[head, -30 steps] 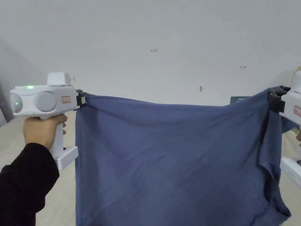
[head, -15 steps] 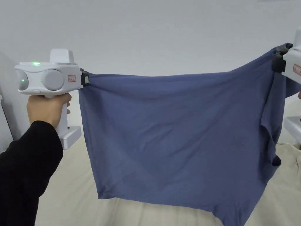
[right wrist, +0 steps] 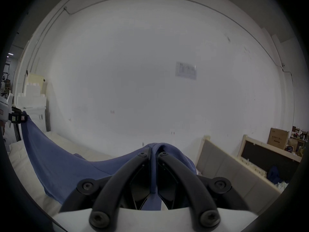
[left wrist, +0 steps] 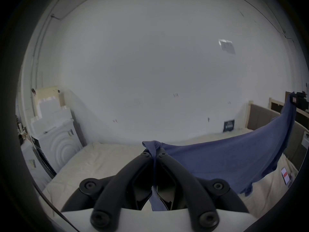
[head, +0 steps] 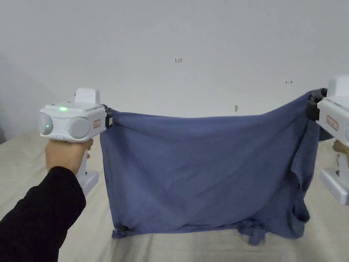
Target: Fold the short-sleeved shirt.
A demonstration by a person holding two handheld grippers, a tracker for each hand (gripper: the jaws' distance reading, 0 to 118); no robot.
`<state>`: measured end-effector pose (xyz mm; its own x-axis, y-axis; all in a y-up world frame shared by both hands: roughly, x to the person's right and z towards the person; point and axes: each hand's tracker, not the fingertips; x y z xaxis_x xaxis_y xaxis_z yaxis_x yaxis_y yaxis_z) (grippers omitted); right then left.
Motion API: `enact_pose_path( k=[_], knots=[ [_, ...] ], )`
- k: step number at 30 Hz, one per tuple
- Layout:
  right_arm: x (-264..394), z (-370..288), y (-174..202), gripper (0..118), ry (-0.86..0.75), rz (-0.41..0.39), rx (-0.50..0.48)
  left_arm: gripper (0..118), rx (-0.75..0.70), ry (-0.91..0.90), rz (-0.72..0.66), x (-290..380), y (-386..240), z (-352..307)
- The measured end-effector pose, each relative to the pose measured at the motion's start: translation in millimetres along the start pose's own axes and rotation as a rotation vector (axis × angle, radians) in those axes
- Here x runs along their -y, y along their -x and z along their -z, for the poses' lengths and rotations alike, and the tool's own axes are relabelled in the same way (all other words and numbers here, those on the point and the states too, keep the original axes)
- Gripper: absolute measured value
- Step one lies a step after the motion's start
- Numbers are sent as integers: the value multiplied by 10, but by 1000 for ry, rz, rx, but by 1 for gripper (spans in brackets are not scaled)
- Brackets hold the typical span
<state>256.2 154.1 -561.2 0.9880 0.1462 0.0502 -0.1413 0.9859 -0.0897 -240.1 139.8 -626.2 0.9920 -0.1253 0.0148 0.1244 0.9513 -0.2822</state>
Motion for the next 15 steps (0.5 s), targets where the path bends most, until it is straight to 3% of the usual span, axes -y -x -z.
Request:
enact_pose_path(
  k=[8, 15],
  knots=[
    [1109, -52, 44, 2, 171, 37, -35, 0, 28, 118, -56, 1018, -168, 44],
    [1763, -587, 72, 2, 241, 88, -70, 0, 48, 180, -102, 1880, -97, -278]
  ],
)
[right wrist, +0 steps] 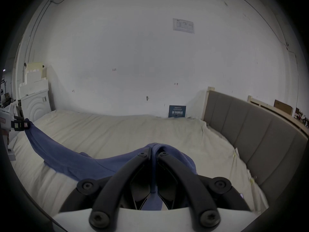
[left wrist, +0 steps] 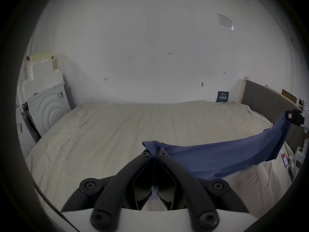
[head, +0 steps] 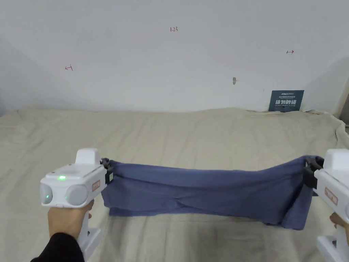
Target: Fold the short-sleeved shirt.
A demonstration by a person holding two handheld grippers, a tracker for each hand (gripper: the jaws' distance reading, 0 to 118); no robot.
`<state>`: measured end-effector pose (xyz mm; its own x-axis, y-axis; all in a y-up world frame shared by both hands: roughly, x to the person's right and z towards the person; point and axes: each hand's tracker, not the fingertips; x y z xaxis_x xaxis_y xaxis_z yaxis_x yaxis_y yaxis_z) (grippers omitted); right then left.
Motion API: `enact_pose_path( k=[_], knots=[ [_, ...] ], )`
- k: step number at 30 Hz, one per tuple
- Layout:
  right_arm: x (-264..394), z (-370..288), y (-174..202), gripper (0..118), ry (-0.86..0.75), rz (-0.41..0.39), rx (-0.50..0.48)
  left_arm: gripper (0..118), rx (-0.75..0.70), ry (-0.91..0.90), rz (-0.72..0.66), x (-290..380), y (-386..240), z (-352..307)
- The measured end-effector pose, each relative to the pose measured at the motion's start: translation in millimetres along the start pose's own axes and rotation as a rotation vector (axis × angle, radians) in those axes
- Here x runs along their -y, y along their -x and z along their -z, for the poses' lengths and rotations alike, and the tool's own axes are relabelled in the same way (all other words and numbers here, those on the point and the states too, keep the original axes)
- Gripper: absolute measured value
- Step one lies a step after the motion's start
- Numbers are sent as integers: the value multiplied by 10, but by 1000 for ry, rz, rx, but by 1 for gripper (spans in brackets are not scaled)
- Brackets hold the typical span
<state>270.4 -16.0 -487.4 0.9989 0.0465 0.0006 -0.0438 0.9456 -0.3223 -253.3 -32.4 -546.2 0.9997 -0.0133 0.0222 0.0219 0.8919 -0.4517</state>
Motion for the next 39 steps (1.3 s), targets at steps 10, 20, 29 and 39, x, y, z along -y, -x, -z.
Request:
enact_pose_path(
  k=[10, 20, 29, 39],
  knots=[
    [841, -1129, 50, 2, 67, 22, -75, 0, 3, 80, -48, 1056, 132, -1072],
    [1535, -2067, -79, 2, 188, 114, -87, 0, -13, 188, -64, 1834, 87, -1863],
    [1984, -2555, -139, 2, 259, 144, -91, 0, -19, 272, -62, 2415, 90, -2161],
    [2432, -2530, -95, 2, 387, 183, -62, 0, -37, 319, -58, 2681, -2, -2215]
  ],
)
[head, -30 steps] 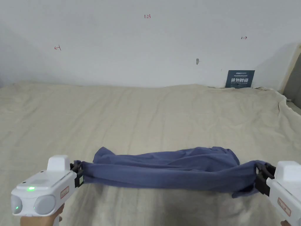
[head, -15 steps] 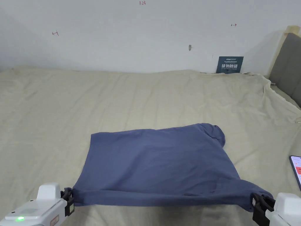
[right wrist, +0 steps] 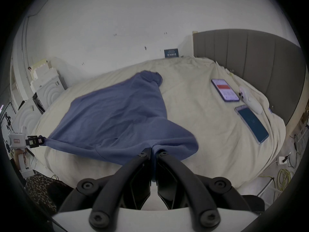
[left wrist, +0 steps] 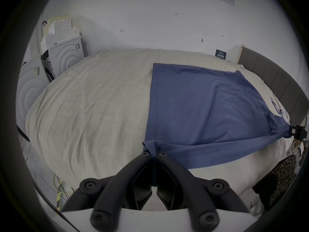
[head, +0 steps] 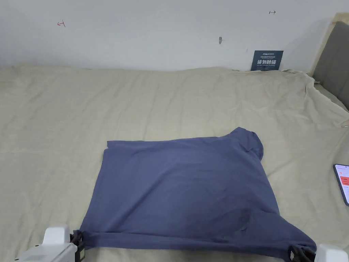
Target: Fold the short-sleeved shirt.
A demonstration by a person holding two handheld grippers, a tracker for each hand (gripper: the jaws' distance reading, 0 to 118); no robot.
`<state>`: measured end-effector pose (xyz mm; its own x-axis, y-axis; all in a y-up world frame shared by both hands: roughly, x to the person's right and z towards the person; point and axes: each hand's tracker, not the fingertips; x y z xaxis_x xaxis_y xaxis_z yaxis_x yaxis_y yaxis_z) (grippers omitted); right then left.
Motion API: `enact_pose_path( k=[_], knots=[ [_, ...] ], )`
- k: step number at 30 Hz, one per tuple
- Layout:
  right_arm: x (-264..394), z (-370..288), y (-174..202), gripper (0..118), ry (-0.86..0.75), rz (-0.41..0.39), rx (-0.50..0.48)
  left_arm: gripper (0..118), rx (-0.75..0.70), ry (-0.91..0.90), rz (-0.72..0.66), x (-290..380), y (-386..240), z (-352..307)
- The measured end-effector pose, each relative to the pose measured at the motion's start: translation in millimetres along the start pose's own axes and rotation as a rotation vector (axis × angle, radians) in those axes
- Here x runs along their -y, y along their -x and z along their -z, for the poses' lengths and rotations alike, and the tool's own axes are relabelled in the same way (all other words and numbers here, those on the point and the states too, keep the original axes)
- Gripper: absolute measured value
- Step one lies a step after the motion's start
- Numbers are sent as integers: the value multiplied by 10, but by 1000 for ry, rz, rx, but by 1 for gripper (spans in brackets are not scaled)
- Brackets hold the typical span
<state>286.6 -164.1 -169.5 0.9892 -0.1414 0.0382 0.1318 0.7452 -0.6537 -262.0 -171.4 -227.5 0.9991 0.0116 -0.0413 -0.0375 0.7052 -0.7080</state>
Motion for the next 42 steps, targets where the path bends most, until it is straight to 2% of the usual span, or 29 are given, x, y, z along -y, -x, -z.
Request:
enact_pose_path(
  k=[5, 10, 12, 13, 15, 16, 17, 18, 19, 24, 29, 31, 34, 35, 37, 38, 39, 41, 42],
  knots=[
    [158, 314, -17, 2, 131, 8, 56, 0, -25, 63, 42, 123, -106, 114],
    [178, 300, 57, 3, 135, 20, 65, 2, -41, 42, 23, 150, -73, 70],
    [142, 269, 70, 7, 140, 21, 59, 18, -32, 37, 2, 157, -60, 51],
    [119, 233, 77, 15, 138, 20, 51, 28, -34, 40, -7, 146, -63, 32],
    [42, 149, 111, 65, 121, 0, 47, 70, -67, 37, -18, 106, -104, -35],
    [-18, 86, 138, 79, 98, -15, 45, 87, -83, 7, -19, 29, -169, -196],
    [-90, 6, 169, 86, 52, -25, 47, 105, -92, -31, -26, -17, -196, -290],
    [-171, -85, 205, 86, 13, -34, 47, 110, -88, -71, -34, -63, -221, -375],
    [-268, -170, 243, 86, -18, -48, 44, 110, -72, -124, -40, -130, -253, -482],
    [-767, -594, 455, 86, -203, -86, 14, 110, -54, -236, -27, -426, -269, -575],
    [-1084, -862, 654, 85, -361, -122, 33, 109, -77, -362, -2, -760, -455, -827],
    [-1164, -919, 725, 84, -406, -137, 66, 105, -87, -425, 12, -829, -507, -890],
    [-1224, -972, 803, 74, -442, -166, 90, 76, -78, -486, 29, -872, -567, -953],
    [-1230, -989, 826, 61, -454, -173, 95, 61, -73, -497, 27, -876, -575, -966],
    [-1237, -1015, 853, 57, -464, -179, 92, 57, -62, -506, 26, -887, -599, -975],
    [-1245, -1019, 859, 47, -473, -176, 89, 49, -57, -506, 27, -888, -601, -975],
    [-1245, -1026, 867, 32, -481, -172, 88, 36, -52, -508, 29, -883, -600, -971],
    [-1244, -1035, 876, 1, -490, -172, 93, 0, -32, -511, 24, -842, -613, -1000],
    [-1246, -1030, 879, 0, -494, -172, 89, 0, -14, -510, 18, -836, -595, -1010]
  ],
)
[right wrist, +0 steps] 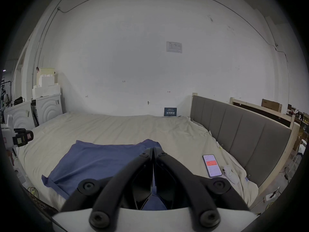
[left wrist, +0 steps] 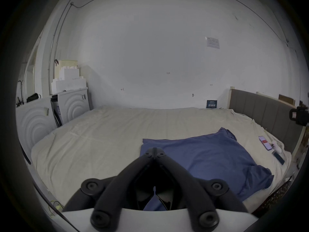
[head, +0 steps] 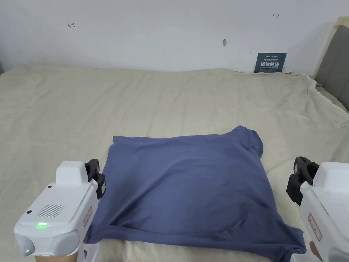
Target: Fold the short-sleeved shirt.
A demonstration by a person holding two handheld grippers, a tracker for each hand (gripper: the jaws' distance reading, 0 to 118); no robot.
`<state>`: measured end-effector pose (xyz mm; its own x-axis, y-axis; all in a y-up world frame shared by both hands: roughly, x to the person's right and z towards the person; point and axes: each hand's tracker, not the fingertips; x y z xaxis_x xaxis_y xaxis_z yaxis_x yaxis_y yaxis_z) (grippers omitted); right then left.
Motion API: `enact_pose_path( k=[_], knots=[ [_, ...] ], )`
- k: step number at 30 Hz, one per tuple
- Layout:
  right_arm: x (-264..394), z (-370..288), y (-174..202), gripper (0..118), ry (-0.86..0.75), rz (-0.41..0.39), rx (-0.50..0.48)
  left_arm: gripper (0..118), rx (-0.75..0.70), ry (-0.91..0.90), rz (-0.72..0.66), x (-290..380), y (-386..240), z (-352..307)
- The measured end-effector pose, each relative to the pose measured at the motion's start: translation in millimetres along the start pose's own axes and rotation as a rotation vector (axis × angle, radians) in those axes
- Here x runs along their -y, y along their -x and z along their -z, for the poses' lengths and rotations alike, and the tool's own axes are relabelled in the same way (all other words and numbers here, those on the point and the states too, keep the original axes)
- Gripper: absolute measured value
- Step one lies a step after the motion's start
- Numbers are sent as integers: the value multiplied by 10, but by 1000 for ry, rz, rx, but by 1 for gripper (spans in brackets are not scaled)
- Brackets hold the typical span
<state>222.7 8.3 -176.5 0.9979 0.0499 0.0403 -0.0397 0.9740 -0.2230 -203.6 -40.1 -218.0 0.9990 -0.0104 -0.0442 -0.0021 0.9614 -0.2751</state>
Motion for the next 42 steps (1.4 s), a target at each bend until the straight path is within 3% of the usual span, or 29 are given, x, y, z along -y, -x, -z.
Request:
enact_pose_path(
  k=[8, 13, 15, 16, 17, 18, 20, 28, 31, 32, 34, 35, 39, 40, 42],
  knots=[
    [24, -5, -28, 0, 17, 17, -18, 0, 13, 120, -58, 117, 177, 78],
    [49, -30, -19, 0, 38, 15, -19, 5, -12, 335, -131, 355, 377, 249],
    [77, -31, -25, 0, 50, 13, -20, 23, -39, 417, -138, 416, 384, 269],
    [108, -10, -54, 0, 57, 13, -23, 38, -43, 461, -156, 493, 426, 311],
    [128, -5, -63, 0, 62, 14, -21, 63, -47, 511, -165, 569, 463, 364],
    [145, 2, -71, 0, 67, 12, -21, 79, -60, 561, -172, 718, 544, 440],
    [181, 22, -95, 0, 83, 14, -19, 96, -80, 641, -173, 875, 592, 535],
    [295, 65, -170, 0, 127, 23, -10, 91, -110, 714, -142, 1145, 522, 675],
    [313, 71, -200, 0, 140, 26, -5, 62, -75, 728, -144, 1175, 472, 670],
    [297, 51, -182, 0, 145, 26, -4, 40, -59, 728, -149, 1185, 466, 671],
    [321, 59, -207, 0, 161, 25, 0, 9, -5, 708, -176, 1280, 495, 713],
    [343, 71, -225, 0, 175, 26, 1, 3, -21, 709, -166, 1280, 472, 710],
    [619, 234, -380, 2, 331, 91, 0, 1, -20, 659, -142, 1214, 457, 615],
    [748, 292, -427, 7, 388, 113, 7, 1, -16, 652, -142, 1194, 471, 604],
    [979, 377, -483, 51, 491, 153, 18, 1, -14, 642, -145, 1164, 537, 617]
  ],
)
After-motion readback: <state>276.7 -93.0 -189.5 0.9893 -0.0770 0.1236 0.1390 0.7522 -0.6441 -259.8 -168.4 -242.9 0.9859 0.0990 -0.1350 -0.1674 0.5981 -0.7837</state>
